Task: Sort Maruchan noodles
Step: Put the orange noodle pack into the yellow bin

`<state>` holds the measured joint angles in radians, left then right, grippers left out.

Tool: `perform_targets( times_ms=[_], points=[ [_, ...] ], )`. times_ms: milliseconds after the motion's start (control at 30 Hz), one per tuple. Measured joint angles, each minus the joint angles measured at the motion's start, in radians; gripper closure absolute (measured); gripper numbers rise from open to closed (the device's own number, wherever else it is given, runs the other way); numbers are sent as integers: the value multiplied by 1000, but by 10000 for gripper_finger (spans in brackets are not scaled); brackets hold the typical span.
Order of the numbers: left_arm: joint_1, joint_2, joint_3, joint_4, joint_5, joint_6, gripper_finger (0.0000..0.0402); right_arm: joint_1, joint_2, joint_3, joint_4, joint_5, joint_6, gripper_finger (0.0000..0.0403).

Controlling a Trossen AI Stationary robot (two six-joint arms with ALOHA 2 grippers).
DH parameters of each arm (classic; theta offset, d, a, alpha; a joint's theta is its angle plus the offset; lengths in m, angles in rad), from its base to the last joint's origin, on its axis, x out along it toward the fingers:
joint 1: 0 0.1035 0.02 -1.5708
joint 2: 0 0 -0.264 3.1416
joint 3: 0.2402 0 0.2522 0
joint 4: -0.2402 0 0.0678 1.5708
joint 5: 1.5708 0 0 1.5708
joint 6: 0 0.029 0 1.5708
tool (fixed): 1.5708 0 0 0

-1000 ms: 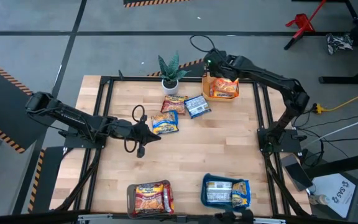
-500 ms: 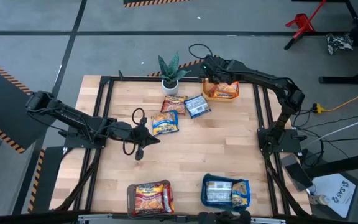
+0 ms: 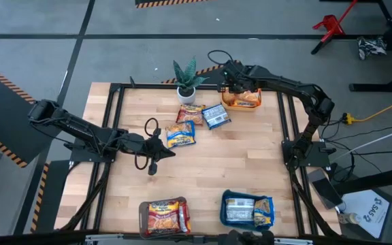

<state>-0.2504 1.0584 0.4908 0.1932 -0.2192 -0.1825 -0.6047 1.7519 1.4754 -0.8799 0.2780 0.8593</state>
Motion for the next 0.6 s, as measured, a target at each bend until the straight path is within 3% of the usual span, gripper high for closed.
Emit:
perform_targets(
  times_ms=[200, 600],
  points=[
    [0, 0, 0, 0, 0, 0, 401, -21, 0, 1, -13, -96, -30, 391],
    [0, 0, 0, 0, -20, 6, 401, -52, 3, 1, 45, -65, -28, 391]
  ],
)
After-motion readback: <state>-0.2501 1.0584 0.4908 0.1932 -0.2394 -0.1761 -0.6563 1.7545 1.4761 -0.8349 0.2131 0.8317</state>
